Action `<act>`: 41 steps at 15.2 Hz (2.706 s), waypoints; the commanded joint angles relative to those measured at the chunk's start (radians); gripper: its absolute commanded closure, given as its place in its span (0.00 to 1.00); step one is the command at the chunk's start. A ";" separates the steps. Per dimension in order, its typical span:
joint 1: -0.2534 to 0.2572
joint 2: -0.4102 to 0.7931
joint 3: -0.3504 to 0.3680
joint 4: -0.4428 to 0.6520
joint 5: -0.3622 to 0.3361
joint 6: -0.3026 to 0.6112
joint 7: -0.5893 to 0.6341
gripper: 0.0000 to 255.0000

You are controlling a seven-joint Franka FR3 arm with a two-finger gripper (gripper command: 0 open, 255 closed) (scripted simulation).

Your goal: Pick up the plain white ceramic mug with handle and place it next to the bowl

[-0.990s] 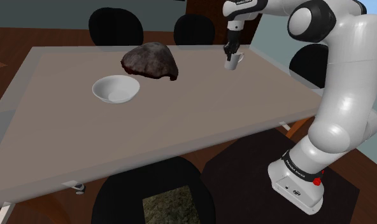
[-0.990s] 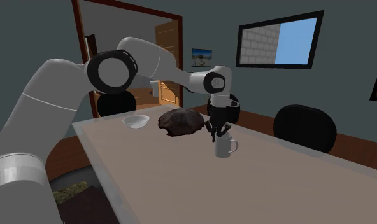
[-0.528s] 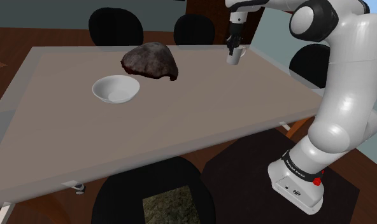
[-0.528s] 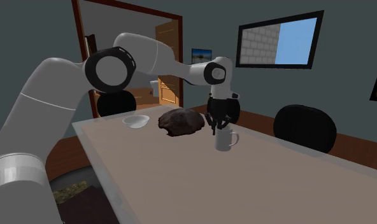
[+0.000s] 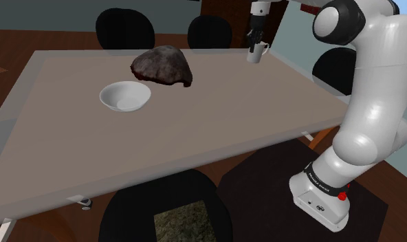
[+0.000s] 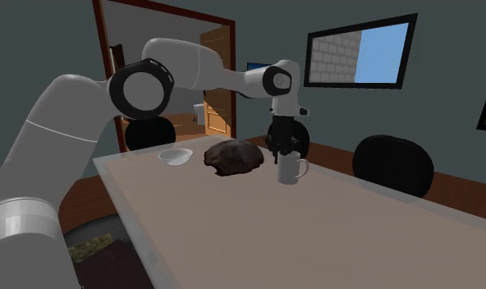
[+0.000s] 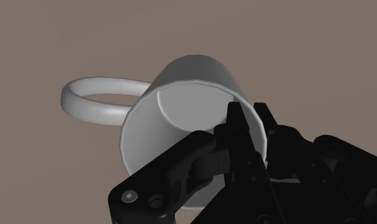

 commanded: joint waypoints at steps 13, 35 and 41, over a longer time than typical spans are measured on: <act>0.040 -0.015 0.011 0.107 -0.001 -0.126 0.051 1.00; 0.374 -0.062 0.143 -0.014 0.005 -0.061 0.501 1.00; 0.456 0.028 0.177 0.113 0.011 -0.097 0.617 1.00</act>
